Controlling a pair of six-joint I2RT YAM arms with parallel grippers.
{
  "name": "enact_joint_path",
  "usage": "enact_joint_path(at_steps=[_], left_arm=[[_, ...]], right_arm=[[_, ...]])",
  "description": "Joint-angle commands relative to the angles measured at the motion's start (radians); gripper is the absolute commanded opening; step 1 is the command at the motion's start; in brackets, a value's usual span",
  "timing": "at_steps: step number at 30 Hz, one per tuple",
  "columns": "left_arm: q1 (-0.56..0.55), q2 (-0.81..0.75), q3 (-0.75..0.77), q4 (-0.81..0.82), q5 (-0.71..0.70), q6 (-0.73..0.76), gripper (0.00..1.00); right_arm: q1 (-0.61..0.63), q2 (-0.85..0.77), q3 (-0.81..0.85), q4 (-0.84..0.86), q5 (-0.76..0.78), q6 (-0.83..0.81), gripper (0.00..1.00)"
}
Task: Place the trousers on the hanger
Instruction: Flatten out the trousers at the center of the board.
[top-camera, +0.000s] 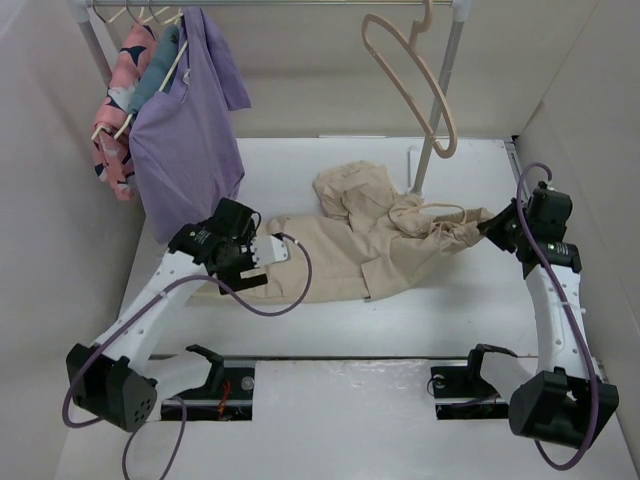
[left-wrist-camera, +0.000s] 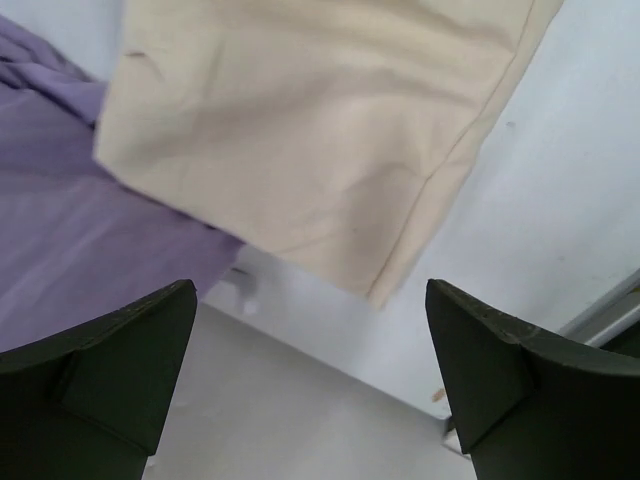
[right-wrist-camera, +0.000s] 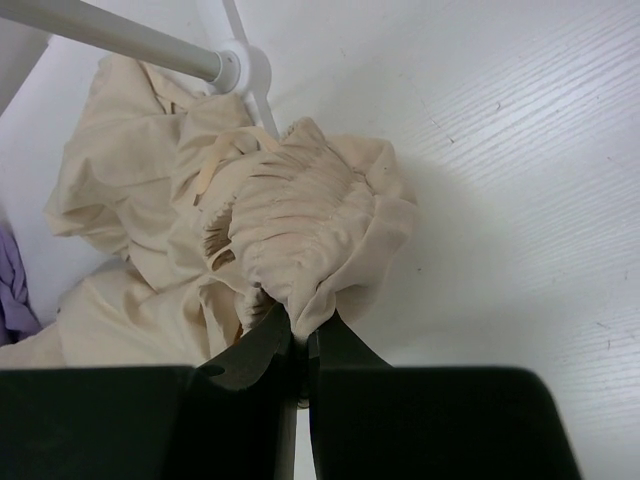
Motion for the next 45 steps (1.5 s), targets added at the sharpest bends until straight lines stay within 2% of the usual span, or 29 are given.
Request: enact_joint_path(at_steps=[1,3,5,9,11,13,15,20,23,26,27,28,31,32,33,36,38,42,43,45], left_arm=[[-0.003,0.038,-0.023,0.001,0.031,-0.146,0.96],[0.011,0.08,-0.037,0.012,0.016,-0.171,0.91],[0.028,0.098,-0.049,0.003,0.005,-0.171,0.89],[0.104,0.137,-0.117,-0.023,-0.059,-0.171,0.91],[0.186,0.146,-0.148,0.029,-0.117,-0.183,0.91],[0.247,0.158,-0.166,0.076,-0.117,-0.183,0.92],[0.301,0.169,-0.177,0.11,-0.075,-0.192,0.92],[0.301,0.203,-0.243,0.312,-0.006,-0.281,0.91],[0.301,0.229,-0.209,0.324,0.106,-0.366,0.86],[0.301,0.264,-0.195,0.34,0.125,-0.389,0.8],[0.301,0.285,-0.22,0.372,0.102,-0.389,0.76],[0.301,0.302,-0.229,0.383,0.064,-0.389,0.58],[0.33,0.365,-0.229,0.364,0.064,-0.38,0.32],[0.342,0.376,-0.229,0.354,0.064,-0.38,0.14],[0.342,0.376,-0.229,0.345,0.064,-0.38,0.01],[0.368,0.346,-0.189,0.292,0.036,-0.358,0.0],[0.402,0.262,-0.104,0.227,-0.001,-0.331,0.0],[0.413,0.102,0.022,0.235,-0.207,-0.135,0.0],[0.413,0.079,0.039,0.235,-0.226,-0.004,0.0],[0.413,0.025,0.062,0.25,-0.26,0.111,0.0]], right_arm=[[-0.008,-0.011,0.055,0.037,0.038,-0.019,0.0],[-0.018,-0.011,0.066,0.028,0.048,-0.019,0.0],[-0.018,-0.001,0.084,0.028,0.06,-0.028,0.0],[-0.027,-0.001,0.105,0.01,0.081,-0.037,0.0],[-0.028,0.008,0.116,0.01,0.09,-0.037,0.0],[-0.028,0.008,0.127,0.001,0.101,-0.046,0.0],[-0.028,0.008,0.127,0.001,0.113,-0.047,0.0],[-0.047,0.028,0.156,0.01,0.083,-0.047,0.0],[-0.047,0.039,0.168,0.01,0.083,-0.047,0.0],[-0.047,0.029,0.159,0.01,0.083,-0.057,0.0],[-0.047,0.029,0.15,0.019,0.083,-0.057,0.0],[-0.047,0.02,0.15,0.019,0.083,-0.057,0.0],[-0.047,0.02,0.141,0.019,0.083,-0.066,0.0],[-0.047,0.02,0.132,0.019,0.083,-0.066,0.0],[-0.047,0.02,0.132,0.019,0.083,-0.066,0.0],[-0.057,0.011,0.132,0.019,0.083,-0.066,0.0],[-0.057,0.002,0.132,0.01,0.083,-0.066,0.0],[-0.057,-0.043,0.122,-0.004,0.083,-0.089,0.0],[-0.045,-0.043,0.122,-0.004,0.074,-0.089,0.0],[-0.011,-0.055,0.103,-0.004,0.063,-0.089,0.0]])
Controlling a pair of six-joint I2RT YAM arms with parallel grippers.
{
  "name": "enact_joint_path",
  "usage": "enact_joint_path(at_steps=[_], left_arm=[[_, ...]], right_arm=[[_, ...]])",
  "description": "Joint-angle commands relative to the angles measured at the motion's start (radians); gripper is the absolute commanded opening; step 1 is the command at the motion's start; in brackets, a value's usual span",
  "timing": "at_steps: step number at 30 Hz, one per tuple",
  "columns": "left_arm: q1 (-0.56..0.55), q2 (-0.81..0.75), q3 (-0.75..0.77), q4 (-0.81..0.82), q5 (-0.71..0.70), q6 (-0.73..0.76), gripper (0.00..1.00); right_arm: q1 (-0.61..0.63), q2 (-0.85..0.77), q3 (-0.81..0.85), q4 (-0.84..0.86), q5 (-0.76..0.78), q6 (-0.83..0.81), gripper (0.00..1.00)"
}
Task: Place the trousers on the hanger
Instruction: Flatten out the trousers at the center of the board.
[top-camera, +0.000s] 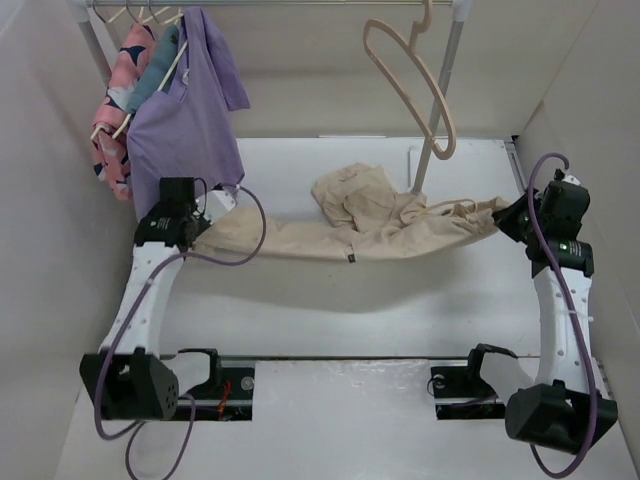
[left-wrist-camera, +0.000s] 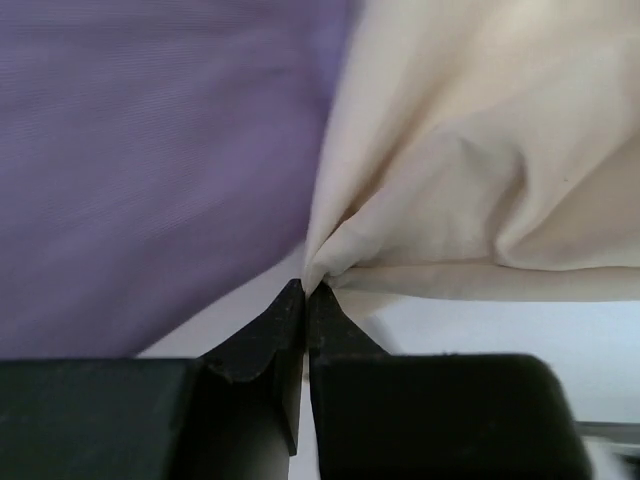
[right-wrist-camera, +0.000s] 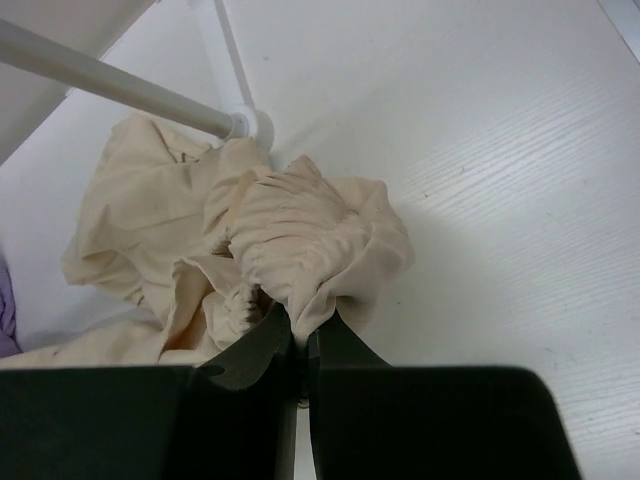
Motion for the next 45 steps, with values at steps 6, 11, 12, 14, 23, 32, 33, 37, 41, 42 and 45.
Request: enact_joint_path(at_steps=[6,11,12,14,23,32,33,37,41,42,45], left_arm=[[-0.136,-0.192,-0.076,-0.111,0.05,0.498,0.06],[-0.347,-0.182,-0.23,-0.047,0.268,0.32,0.66],[-0.371,-0.16,-0.239,-0.026,0.268,0.257,0.83],[-0.404,-0.091,-0.213,0.004,0.254,0.116,0.91],[-0.243,-0.171,-0.037,-0.272,0.195,-0.056,0.73],[-0.201,-0.055,-0.204,-0.308,0.168,-0.238,0.99],[-0.2,-0.036,-0.204,-0.282,0.168,-0.259,0.99],[-0.162,0.013,-0.25,-0.136,0.048,-0.298,0.95],[-0.104,0.013,-0.319,0.014,-0.13,-0.26,0.33],[-0.073,-0.007,-0.331,0.031,-0.152,-0.241,0.0],[-0.023,-0.085,-0.331,0.127,-0.268,-0.093,0.0]], right_arm=[[0.061,-0.038,-0.085,0.067,-0.005,-0.024,0.0],[0.061,-0.026,-0.094,0.067,-0.016,-0.024,0.0],[0.061,-0.026,-0.085,0.067,-0.016,-0.024,0.0],[0.061,-0.017,-0.076,0.058,-0.016,-0.024,0.0],[0.061,-0.017,-0.076,0.058,-0.016,-0.033,0.0],[0.052,0.025,-0.056,0.079,-0.027,-0.024,0.0],[0.052,0.025,-0.056,0.079,-0.027,-0.024,0.0],[0.018,0.025,-0.056,0.079,-0.036,-0.024,0.0],[-0.02,0.002,-0.083,0.079,-0.036,-0.014,0.0],[-0.031,0.002,-0.097,0.079,-0.036,-0.003,0.0],[-0.066,-0.023,-0.134,0.09,-0.059,0.034,0.0]])
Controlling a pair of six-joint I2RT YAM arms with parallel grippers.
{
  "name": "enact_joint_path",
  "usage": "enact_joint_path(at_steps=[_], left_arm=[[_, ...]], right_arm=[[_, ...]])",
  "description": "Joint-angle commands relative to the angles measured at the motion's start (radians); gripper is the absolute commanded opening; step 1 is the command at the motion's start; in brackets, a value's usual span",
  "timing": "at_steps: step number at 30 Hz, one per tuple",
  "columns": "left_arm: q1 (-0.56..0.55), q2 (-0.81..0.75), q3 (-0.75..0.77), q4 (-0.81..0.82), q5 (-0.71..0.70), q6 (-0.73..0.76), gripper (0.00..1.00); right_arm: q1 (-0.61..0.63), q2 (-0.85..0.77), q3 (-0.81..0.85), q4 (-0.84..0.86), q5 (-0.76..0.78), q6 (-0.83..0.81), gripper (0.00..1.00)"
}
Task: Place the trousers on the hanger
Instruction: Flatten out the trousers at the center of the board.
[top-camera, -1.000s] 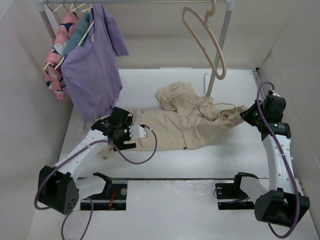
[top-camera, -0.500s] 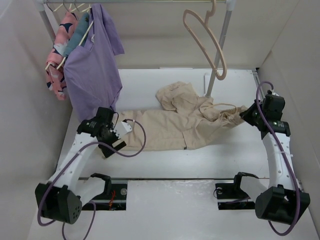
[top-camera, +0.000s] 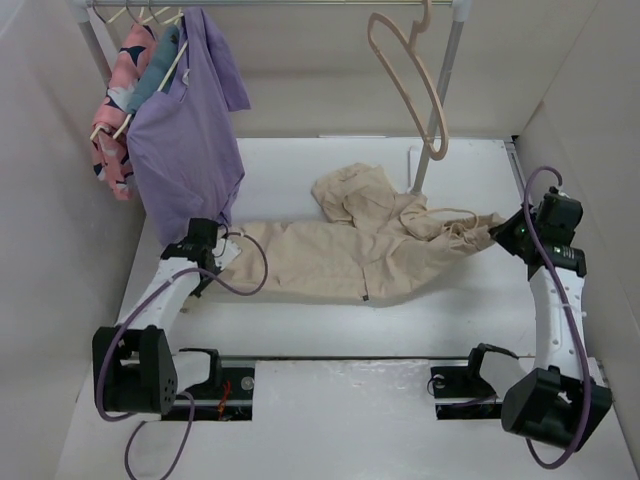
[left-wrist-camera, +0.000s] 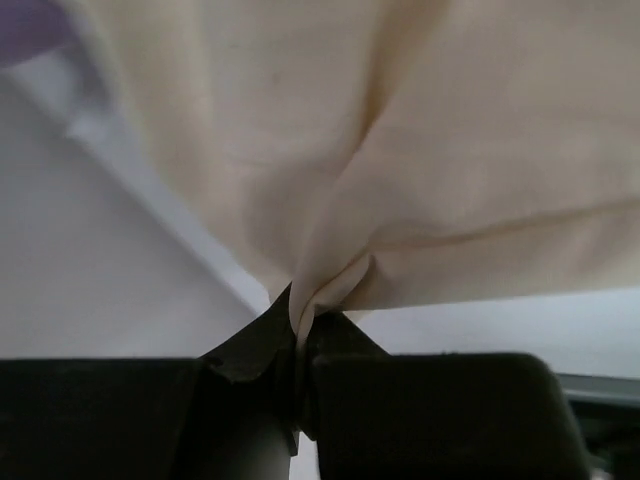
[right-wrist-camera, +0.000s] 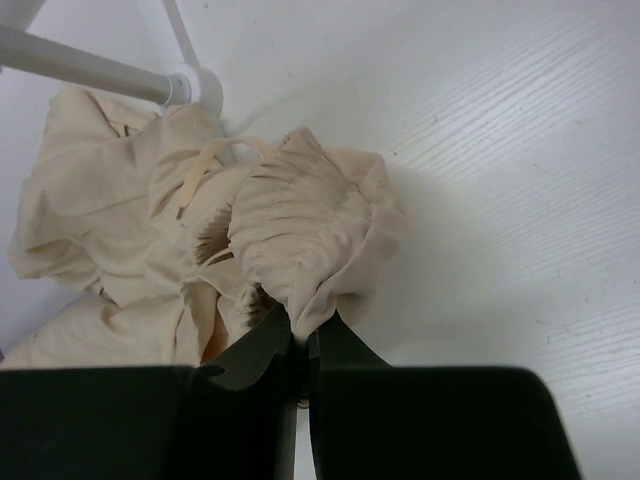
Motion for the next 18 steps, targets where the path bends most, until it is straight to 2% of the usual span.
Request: enact_joint_path(at_steps=[1,3,4,6,7,9,12,14,17,18], left_arm=[[0.076,-0.116,0.0,0.171,-0.228,0.168,0.0],[0.104,-0.163,0.015,0.257,-0.283,0.333,0.0],[0.114,-0.18,0.033,0.257,-0.303,0.37,0.0],[0.114,-0.19,0.091,0.186,-0.291,0.401,0.0],[0.114,-0.19,0.142,0.099,-0.275,0.401,0.0],[0.114,-0.19,0.158,0.008,-0.237,0.441,0.0],[0.114,-0.236,0.083,-0.075,-0.253,0.539,0.0],[0.102,-0.3,-0.029,-0.048,-0.289,0.579,0.0],[0.077,-0.389,-0.133,-0.091,-0.28,0.68,0.0],[0.062,-0.461,-0.15,-0.104,-0.28,0.712,0.0]], right_arm=[[-0.039,-0.053,-0.018,0.075,-0.019,0.047,0.0],[-0.039,-0.081,-0.032,0.075,-0.008,0.07,0.0],[-0.039,-0.091,-0.041,0.075,0.001,0.09,0.0],[-0.048,-0.111,-0.041,0.053,0.045,0.106,0.0],[-0.048,-0.131,-0.041,0.039,0.062,0.124,0.0],[-0.048,-0.162,-0.056,0.011,0.096,0.159,0.0],[-0.048,-0.26,-0.139,0.011,0.137,0.234,0.0],[-0.048,-0.324,-0.187,0.011,0.168,0.282,0.0],[-0.048,-0.348,-0.197,0.011,0.177,0.294,0.0],[-0.048,-0.348,-0.197,0.002,0.188,0.294,0.0]])
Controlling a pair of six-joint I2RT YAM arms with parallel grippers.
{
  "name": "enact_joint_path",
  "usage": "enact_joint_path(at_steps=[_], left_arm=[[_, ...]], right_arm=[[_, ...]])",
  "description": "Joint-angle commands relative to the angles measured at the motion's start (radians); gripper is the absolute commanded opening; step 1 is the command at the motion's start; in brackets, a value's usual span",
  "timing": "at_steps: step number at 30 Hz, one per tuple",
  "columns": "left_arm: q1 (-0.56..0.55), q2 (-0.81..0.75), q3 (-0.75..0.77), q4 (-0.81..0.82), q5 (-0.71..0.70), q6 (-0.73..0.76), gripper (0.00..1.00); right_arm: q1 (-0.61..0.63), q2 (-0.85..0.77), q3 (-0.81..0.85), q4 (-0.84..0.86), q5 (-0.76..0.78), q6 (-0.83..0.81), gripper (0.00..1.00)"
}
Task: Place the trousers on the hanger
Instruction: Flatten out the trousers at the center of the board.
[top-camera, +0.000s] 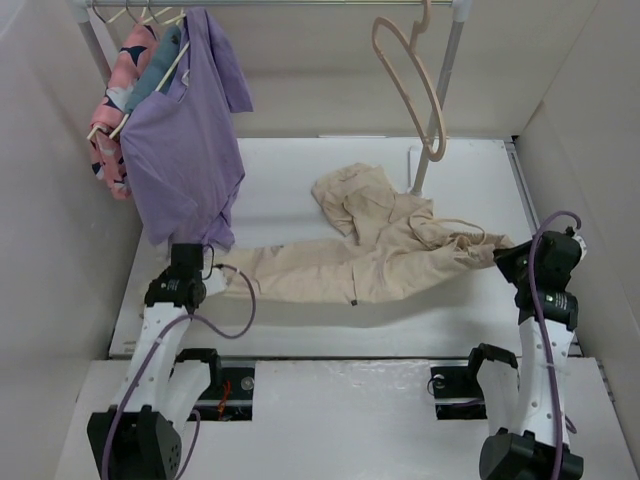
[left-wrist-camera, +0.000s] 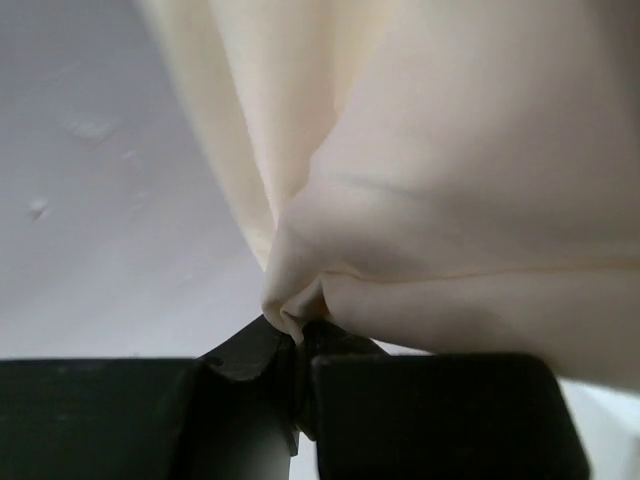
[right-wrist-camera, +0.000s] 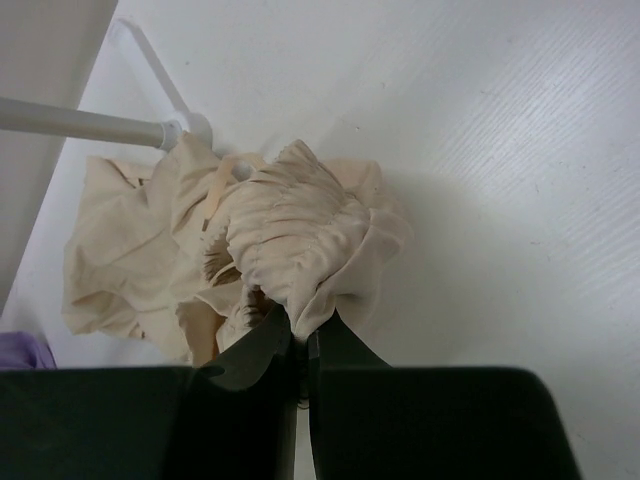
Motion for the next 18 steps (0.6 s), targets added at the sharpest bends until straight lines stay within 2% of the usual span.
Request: enact_joint_path(at_steps=[1,4,5,6,9,10,13,15,18], left_arm=[[-0.02,-0.138,-0.065,-0.075,-0.027,0.18,0.0],[0.024,-0.212,-0.087,0.147,-0.045,0.329,0.0],[0.033,-0.212,-0.087,0.218,-0.045,0.358,0.0],[0.043,-0.2,-0.054,0.358,-0.063,0.377,0.0],[0.057,-0.087,0.044,0.467,-0.116,0.355,0.0],[0.057,-0.039,0.119,0.438,-0.125,0.32,0.0],[0.057,-0.025,0.166,0.256,-0.104,0.289,0.0],[0.046,-0.054,0.107,0.197,-0.082,0.274,0.0],[0.032,-0.114,-0.08,0.061,-0.092,0.265,0.0]], right_arm=[[-0.01,-0.01,0.008,0.041,0.064,0.048,0.0],[-0.01,0.046,0.017,0.123,-0.012,0.048,0.0],[-0.01,0.068,0.017,0.18,-0.087,0.048,0.0],[-0.01,0.091,0.043,0.198,-0.11,0.048,0.0],[-0.01,0.166,0.094,0.222,-0.126,0.048,0.0],[-0.01,0.175,0.103,0.222,-0.126,0.039,0.0],[-0.01,0.163,0.112,0.191,-0.094,0.023,0.0],[-0.01,0.132,0.093,0.177,-0.063,0.013,0.0],[-0.01,0.088,0.031,0.15,-0.034,0.013,0.0]])
